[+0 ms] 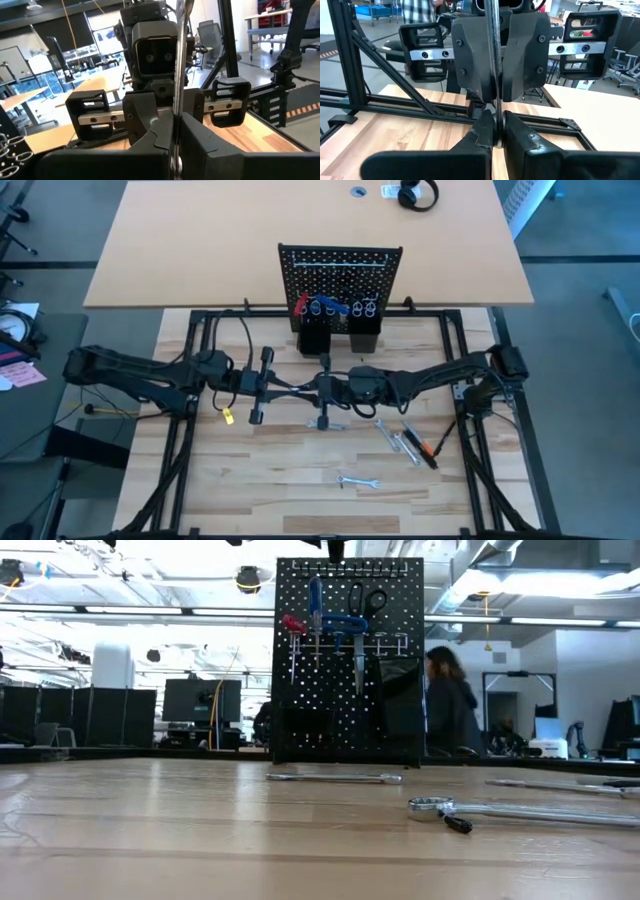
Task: Hang tools onto peg board
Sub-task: Hang the wrench on the pegboard
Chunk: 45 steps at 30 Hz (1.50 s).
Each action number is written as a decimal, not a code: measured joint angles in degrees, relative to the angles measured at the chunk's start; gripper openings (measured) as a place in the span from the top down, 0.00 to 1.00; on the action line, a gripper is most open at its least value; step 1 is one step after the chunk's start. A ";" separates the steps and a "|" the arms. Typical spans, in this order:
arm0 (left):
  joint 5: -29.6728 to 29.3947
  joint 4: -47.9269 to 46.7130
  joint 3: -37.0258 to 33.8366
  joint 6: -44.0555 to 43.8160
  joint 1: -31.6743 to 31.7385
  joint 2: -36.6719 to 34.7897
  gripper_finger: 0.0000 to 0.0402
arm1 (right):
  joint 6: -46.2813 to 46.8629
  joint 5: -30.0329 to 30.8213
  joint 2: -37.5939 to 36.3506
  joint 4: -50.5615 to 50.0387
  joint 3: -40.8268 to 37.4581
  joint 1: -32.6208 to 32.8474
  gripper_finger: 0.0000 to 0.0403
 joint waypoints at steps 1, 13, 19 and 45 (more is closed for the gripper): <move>-0.14 0.63 0.00 0.00 0.00 0.29 0.97 | 0.05 0.01 0.00 0.05 0.00 0.00 0.94; -3.25 0.84 0.00 -0.41 -0.22 1.24 1.00 | 0.10 0.11 0.00 -0.64 0.00 -0.06 0.84; -4.90 0.77 -0.13 -1.89 -0.22 1.19 1.00 | -0.49 2.13 -2.84 -11.89 0.00 -0.06 0.59; 15.51 -9.87 31.12 -35.24 31.31 19.68 1.00 | 8.50 40.70 -16.35 -46.69 0.07 18.06 0.62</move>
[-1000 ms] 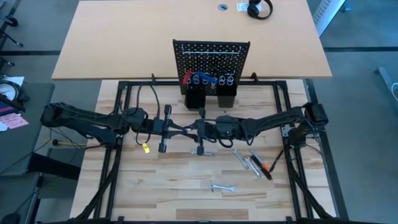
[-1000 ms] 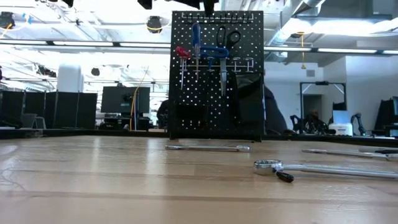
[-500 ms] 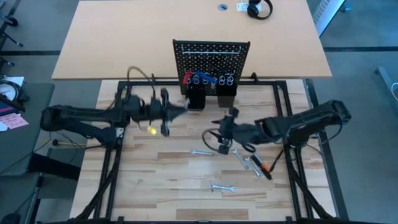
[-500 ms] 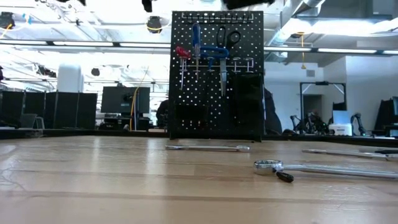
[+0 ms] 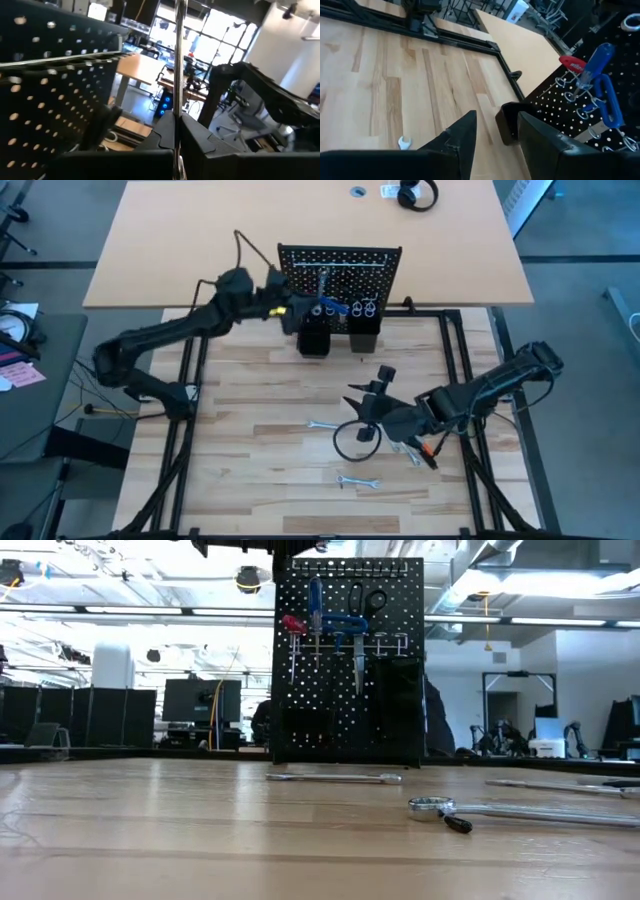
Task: Hang tools onto peg board
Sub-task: Hang the wrench on the pegboard
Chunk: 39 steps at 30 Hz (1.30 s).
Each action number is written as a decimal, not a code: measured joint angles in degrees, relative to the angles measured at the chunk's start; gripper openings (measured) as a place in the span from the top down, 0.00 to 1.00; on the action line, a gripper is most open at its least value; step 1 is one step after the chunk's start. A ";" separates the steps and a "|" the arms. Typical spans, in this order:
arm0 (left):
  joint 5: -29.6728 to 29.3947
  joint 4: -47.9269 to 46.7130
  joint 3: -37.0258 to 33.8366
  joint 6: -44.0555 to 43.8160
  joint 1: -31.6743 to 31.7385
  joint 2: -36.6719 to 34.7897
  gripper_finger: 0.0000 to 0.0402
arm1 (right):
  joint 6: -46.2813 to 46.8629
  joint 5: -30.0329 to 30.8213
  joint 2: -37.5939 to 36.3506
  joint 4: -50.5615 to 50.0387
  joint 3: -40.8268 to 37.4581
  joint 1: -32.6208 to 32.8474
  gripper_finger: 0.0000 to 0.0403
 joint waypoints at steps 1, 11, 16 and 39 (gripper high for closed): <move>0.02 0.24 0.17 -0.24 0.36 0.39 1.00 | 0.06 0.00 0.00 -0.20 0.00 0.22 0.63; -0.92 0.45 -2.79 0.28 1.70 -3.41 1.00 | 2.58 0.16 0.02 -4.21 0.00 1.48 0.63; -1.71 1.23 -4.96 -0.76 3.20 -3.41 1.00 | 2.52 0.18 0.02 -3.95 0.00 1.22 0.63; -1.35 5.91 -5.66 -1.44 7.08 1.15 1.00 | 1.92 0.18 0.02 -3.51 -0.02 1.22 0.63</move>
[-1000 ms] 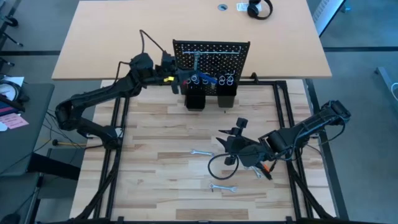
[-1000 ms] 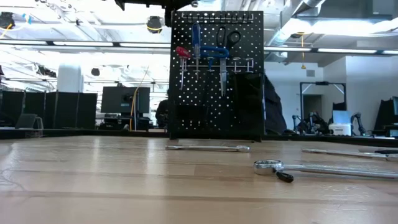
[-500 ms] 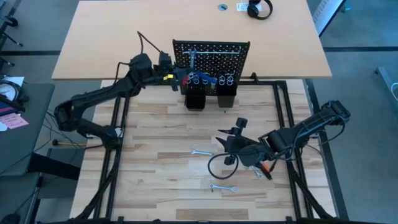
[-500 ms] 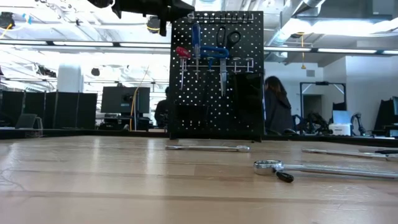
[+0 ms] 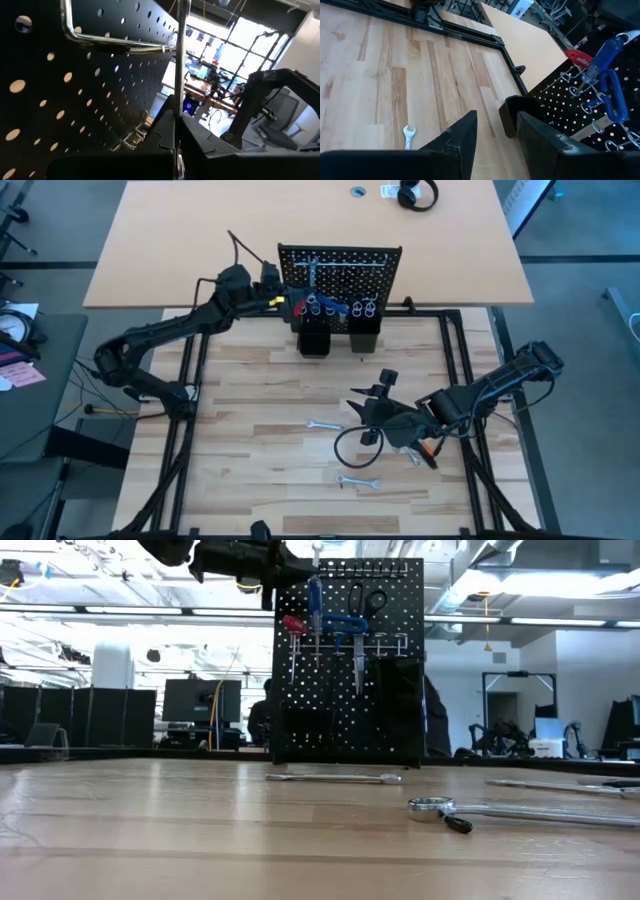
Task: Hang tools onto peg board
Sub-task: Hang the wrench on the pegboard
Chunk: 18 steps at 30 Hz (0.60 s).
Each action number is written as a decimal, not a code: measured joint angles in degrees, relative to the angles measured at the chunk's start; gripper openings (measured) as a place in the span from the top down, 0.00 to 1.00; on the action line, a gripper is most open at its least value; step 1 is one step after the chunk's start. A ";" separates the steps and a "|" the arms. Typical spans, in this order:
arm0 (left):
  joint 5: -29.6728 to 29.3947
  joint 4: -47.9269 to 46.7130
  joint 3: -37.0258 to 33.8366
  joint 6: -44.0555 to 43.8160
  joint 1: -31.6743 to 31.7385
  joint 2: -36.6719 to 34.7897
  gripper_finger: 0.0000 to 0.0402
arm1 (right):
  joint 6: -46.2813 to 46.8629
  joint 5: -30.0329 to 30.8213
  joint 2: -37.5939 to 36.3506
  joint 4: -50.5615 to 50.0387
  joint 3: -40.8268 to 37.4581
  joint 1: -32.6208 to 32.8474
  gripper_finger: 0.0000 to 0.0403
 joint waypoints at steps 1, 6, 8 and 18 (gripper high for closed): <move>-0.06 0.20 0.00 0.00 0.06 0.00 1.00 | 0.00 0.00 0.00 -0.02 0.00 0.00 0.63; -0.50 1.46 0.00 -0.32 0.79 -0.13 1.00 | 0.02 0.00 0.00 -0.06 0.00 0.00 0.63; -0.63 1.65 0.00 -0.72 1.40 -0.13 1.00 | 0.02 0.00 0.00 -0.08 0.00 0.00 0.63; -0.38 -0.46 0.00 -0.44 2.37 -0.02 1.00 | 0.04 -0.02 0.00 -0.06 -0.02 -0.02 0.63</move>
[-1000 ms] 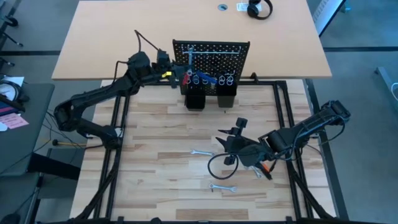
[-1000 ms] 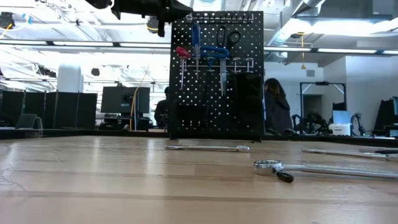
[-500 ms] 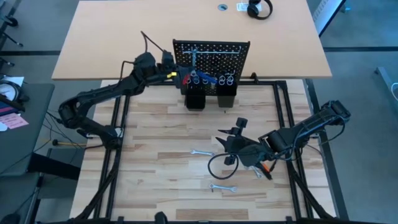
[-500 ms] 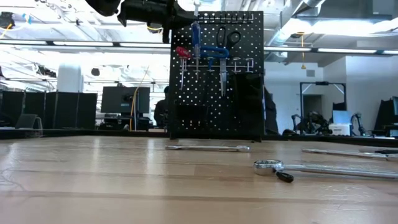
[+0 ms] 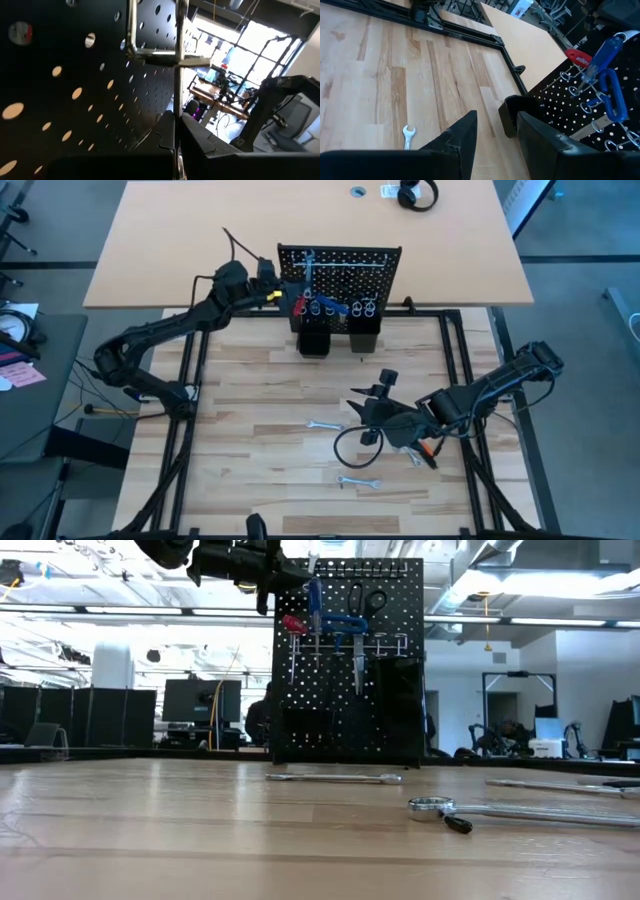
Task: Hang tools onto peg board
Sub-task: Hang the wrench on the pegboard
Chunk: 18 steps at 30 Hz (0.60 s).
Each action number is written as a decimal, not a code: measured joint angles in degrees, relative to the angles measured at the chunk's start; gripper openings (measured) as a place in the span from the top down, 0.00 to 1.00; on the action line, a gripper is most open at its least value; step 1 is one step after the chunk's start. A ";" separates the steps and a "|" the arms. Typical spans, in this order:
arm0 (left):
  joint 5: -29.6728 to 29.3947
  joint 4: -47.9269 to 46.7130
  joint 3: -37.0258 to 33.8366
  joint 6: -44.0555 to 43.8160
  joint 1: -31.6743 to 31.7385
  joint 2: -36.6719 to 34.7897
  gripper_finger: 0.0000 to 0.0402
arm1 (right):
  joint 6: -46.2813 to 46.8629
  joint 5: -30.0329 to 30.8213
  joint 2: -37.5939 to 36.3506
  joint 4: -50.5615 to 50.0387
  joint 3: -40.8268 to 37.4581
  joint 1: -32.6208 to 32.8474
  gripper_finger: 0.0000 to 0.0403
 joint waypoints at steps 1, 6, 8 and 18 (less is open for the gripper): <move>-0.01 -0.34 0.00 0.25 0.00 0.00 1.00 | 0.00 0.00 0.00 0.00 0.00 -0.02 0.63; -0.31 -2.83 0.00 1.59 0.02 0.02 1.00 | 0.02 0.00 0.00 0.09 0.00 -0.02 0.63; -0.47 -2.68 0.00 1.72 0.02 0.01 1.00 | 0.02 0.00 0.00 0.13 0.00 -0.02 0.63; -1.99 -4.95 0.02 3.27 -0.04 0.00 1.00 | 0.00 0.00 0.00 0.44 0.00 -0.02 0.63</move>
